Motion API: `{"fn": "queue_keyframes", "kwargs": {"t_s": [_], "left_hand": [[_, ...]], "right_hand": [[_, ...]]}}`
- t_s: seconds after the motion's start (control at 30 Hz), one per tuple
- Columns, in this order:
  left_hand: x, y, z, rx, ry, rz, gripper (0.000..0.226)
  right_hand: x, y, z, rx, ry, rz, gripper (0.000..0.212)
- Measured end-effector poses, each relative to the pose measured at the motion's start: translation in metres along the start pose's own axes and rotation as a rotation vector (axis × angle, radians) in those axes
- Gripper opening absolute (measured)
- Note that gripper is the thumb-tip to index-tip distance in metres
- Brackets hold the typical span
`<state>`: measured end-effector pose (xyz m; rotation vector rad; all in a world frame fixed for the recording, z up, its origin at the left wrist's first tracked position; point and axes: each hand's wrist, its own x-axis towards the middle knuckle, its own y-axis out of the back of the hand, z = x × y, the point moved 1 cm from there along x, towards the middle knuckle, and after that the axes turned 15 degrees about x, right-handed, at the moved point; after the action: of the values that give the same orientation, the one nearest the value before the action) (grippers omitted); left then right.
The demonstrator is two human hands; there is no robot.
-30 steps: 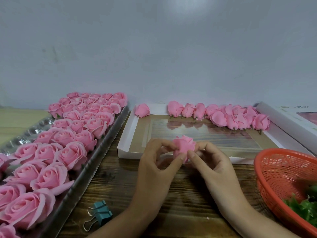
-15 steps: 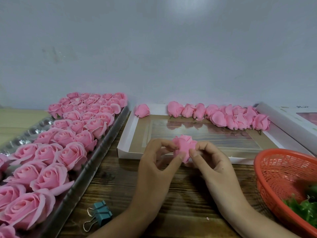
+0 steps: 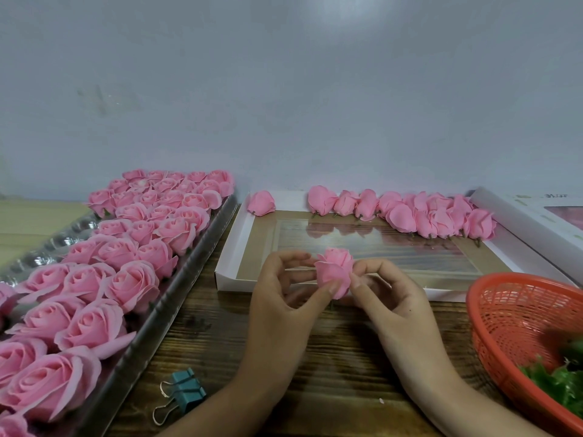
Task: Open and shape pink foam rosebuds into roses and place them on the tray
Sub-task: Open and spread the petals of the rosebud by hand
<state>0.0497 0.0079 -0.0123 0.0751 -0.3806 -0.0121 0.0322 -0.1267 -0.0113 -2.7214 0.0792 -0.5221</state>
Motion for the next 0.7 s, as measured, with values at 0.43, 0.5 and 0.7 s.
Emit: {"fn": "queue_keyframes", "kwargs": {"t_s": [0.43, 0.5, 0.7], "left_hand": [[0.0014, 0.0009, -0.0049, 0.045, -0.041, 0.033, 0.03], [0.002, 0.0014, -0.006, 0.053, -0.047, 0.037, 0.03], [0.0005, 0.0009, -0.0053, 0.092, -0.06, 0.036, 0.032]], "right_hand": [[-0.0013, 0.0009, 0.0006, -0.036, 0.051, -0.065, 0.019], [-0.0012, 0.0012, 0.0008, -0.035, 0.06, -0.073, 0.018], [0.0019, 0.0034, 0.0022, -0.049, 0.072, -0.07, 0.012]]}}
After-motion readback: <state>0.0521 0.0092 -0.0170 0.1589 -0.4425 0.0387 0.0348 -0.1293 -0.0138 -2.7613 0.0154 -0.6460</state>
